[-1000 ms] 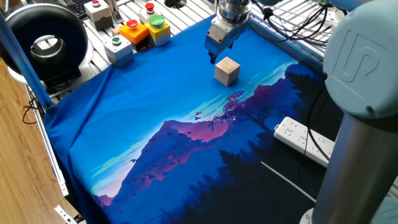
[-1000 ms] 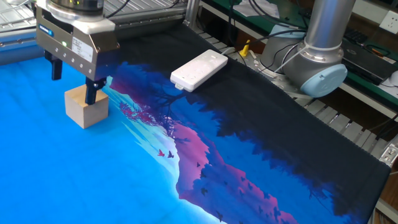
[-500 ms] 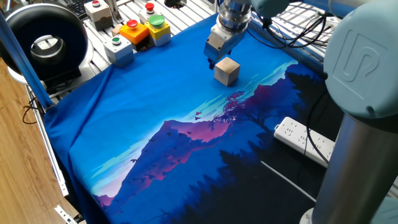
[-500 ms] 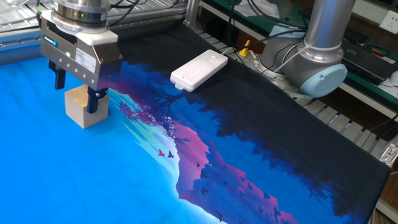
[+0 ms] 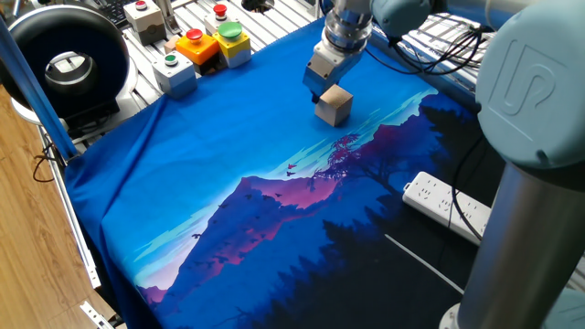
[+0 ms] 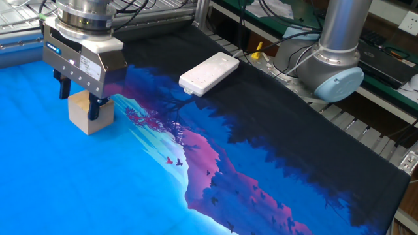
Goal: Pick up the small block on the left and move it to the right
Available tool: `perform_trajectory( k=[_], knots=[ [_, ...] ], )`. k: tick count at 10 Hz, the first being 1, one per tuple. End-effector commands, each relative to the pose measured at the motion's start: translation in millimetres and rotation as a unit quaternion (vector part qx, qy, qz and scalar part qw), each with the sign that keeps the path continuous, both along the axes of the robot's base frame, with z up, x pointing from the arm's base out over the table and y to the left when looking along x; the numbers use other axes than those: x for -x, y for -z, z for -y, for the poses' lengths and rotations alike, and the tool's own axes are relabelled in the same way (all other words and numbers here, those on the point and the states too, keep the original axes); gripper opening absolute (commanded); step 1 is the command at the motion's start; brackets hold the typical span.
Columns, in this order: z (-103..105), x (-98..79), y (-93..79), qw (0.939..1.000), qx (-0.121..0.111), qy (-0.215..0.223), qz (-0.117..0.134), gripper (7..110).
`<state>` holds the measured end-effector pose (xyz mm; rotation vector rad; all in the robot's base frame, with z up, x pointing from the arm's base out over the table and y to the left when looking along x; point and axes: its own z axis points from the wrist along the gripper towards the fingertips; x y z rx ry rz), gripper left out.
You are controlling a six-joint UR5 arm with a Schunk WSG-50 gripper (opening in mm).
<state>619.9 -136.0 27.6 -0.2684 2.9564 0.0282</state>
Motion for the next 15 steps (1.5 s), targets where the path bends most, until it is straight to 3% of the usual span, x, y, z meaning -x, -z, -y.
perform_trajectory(
  k=[1, 7, 8, 13, 14, 15],
  knots=[
    [1.3, -1.8, 5.6, 0.9999, -0.006, 0.002, 0.008, 66],
    [3.5, -0.4, 12.8, 0.9998, -0.005, 0.017, 0.011, 66],
    [6.2, 2.6, 15.1, 0.9998, -0.004, 0.015, 0.011, 88],
    [4.7, 12.7, 18.2, 0.9998, -0.01, 0.015, 0.009, 88],
    [3.6, 13.8, 21.4, 0.9998, -0.011, 0.015, 0.011, 66],
    [2.4, 16.1, 24.7, 0.9997, -0.011, 0.016, 0.012, 66]
  ],
)
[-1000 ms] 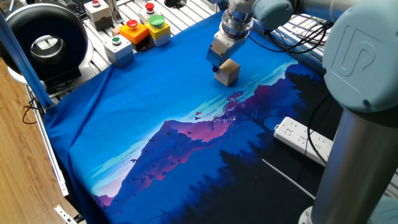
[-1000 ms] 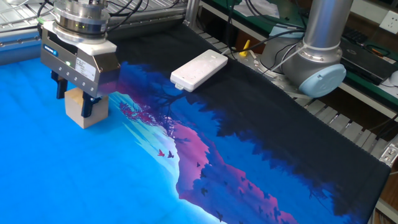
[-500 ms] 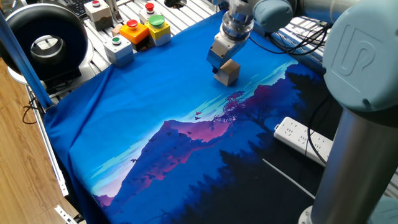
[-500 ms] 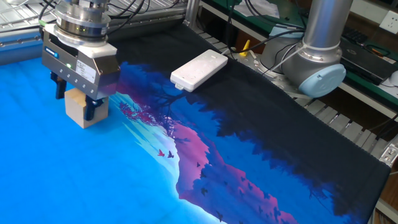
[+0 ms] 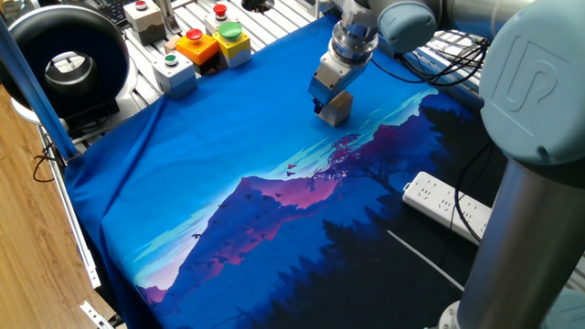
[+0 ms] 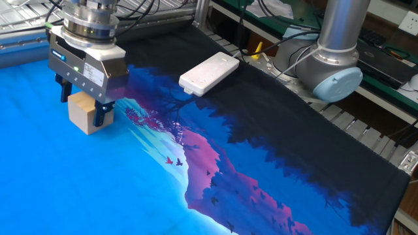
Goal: Pick up the small block on the left and move it to the right
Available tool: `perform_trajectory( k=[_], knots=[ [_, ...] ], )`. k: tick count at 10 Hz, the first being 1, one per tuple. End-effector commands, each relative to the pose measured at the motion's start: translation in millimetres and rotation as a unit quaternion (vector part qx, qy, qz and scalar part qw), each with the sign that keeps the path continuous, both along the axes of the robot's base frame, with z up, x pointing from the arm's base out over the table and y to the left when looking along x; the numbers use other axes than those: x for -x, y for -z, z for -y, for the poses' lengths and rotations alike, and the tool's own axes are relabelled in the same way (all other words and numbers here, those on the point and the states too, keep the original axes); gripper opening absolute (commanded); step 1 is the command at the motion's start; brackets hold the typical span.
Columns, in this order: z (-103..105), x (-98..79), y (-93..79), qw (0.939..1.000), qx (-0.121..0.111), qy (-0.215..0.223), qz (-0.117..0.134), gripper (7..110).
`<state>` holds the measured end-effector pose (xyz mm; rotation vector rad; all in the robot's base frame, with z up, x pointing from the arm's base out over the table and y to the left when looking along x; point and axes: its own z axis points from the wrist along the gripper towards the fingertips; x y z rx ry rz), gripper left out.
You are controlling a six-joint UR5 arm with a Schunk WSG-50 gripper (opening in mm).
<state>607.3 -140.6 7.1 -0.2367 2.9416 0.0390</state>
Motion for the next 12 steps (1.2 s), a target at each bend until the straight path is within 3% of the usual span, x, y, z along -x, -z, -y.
perform_trajectory(
  k=[1, 3, 5, 6, 7, 8, 10, 11, 12],
  knots=[
    [-3.1, 6.4, 6.4, 0.9999, -0.006, 0.006, 0.006, 66],
    [-2.3, 8.6, 7.2, 1.0, -0.003, 0.005, 0.008, 66],
    [9.8, 18.5, 5.8, 0.9992, 0.024, 0.028, -0.014, 66],
    [10.2, 22.6, 4.8, 0.9986, 0.027, 0.039, -0.024, 44],
    [10.0, 23.3, 4.9, 0.9983, 0.027, 0.044, -0.026, 44],
    [11.1, 24.6, 5.7, 0.9976, 0.031, 0.054, -0.03, 22],
    [9.4, 20.6, 5.4, 0.9971, 0.031, 0.065, -0.025, 22],
    [6.3, 16.4, 4.8, 0.9974, 0.026, 0.065, -0.018, 7],
    [5.5, 15.5, 4.0, 0.9974, 0.026, 0.065, -0.018, 7]
  ],
)
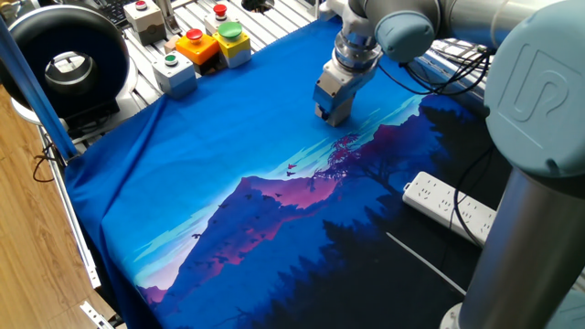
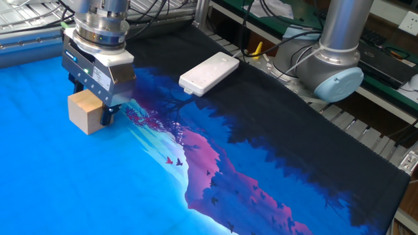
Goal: Pick up the small block on the left and move it to the right
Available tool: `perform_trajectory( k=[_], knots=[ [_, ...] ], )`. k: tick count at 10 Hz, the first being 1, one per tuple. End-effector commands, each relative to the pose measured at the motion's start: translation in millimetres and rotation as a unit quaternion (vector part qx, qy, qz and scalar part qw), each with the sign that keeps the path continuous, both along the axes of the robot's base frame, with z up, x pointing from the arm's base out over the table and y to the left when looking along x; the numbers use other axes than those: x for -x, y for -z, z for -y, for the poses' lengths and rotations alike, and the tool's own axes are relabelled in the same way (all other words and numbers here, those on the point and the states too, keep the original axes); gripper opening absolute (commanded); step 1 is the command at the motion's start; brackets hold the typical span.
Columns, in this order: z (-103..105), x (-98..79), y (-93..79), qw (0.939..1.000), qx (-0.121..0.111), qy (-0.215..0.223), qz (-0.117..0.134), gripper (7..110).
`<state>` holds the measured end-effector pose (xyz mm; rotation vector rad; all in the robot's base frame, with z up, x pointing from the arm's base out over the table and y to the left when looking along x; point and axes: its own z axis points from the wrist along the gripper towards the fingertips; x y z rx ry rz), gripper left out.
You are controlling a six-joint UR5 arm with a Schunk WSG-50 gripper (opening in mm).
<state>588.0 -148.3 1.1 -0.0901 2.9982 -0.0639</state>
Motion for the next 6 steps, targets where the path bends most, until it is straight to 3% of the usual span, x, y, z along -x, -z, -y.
perform_trajectory(
  k=[1, 6],
  knots=[
    [-2.4, -4.5, -2.5, 0.9999, -0.005, 0.012, 0.006, 7],
    [-1.9, -8.6, -4.5, 0.9999, -0.008, 0.005, 0.013, 7]
  ],
)
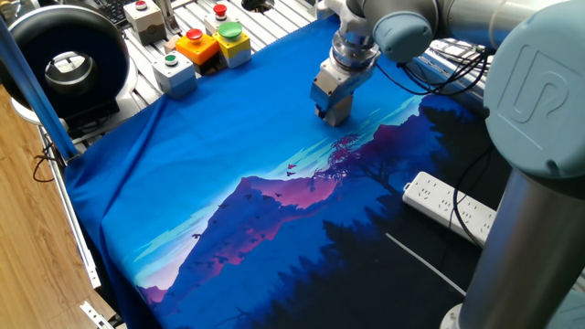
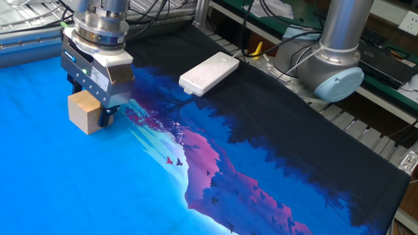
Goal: Pick up the small block on the left and move it to the right
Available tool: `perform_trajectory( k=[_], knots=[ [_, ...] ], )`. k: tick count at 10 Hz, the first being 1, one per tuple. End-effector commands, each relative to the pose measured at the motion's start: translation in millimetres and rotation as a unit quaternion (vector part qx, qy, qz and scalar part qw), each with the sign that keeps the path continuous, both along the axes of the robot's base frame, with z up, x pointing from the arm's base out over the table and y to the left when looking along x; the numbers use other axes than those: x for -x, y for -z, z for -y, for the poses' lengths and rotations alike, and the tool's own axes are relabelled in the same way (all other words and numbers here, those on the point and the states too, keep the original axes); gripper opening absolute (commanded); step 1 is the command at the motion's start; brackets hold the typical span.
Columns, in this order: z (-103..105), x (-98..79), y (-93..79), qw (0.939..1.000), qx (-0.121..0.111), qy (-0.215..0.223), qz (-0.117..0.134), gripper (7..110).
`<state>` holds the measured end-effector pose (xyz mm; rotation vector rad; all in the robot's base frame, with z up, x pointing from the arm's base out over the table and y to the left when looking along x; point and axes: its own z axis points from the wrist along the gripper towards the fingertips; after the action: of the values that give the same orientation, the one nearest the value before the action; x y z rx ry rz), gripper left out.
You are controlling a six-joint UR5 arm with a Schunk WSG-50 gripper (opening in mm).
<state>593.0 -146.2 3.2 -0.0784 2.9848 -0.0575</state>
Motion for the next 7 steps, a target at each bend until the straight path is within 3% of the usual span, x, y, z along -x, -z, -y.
perform_trajectory(
  k=[1, 4, 5, 6, 7],
  knots=[
    [0.2, -3.6, -2.4, 1.0, -0.005, 0.001, 0.006, 7],
    [-0.5, -8.4, -4.1, 0.9999, -0.005, -0.007, 0.014, 7],
    [-8.3, -11.6, -5.2, 0.9995, -0.022, -0.014, 0.02, 7],
    [-21.0, -15.9, -8.2, 0.9978, -0.049, -0.034, 0.029, 22],
    [-24.1, -18.7, -10.5, 0.9966, -0.057, -0.049, 0.034, 88]
  ],
)
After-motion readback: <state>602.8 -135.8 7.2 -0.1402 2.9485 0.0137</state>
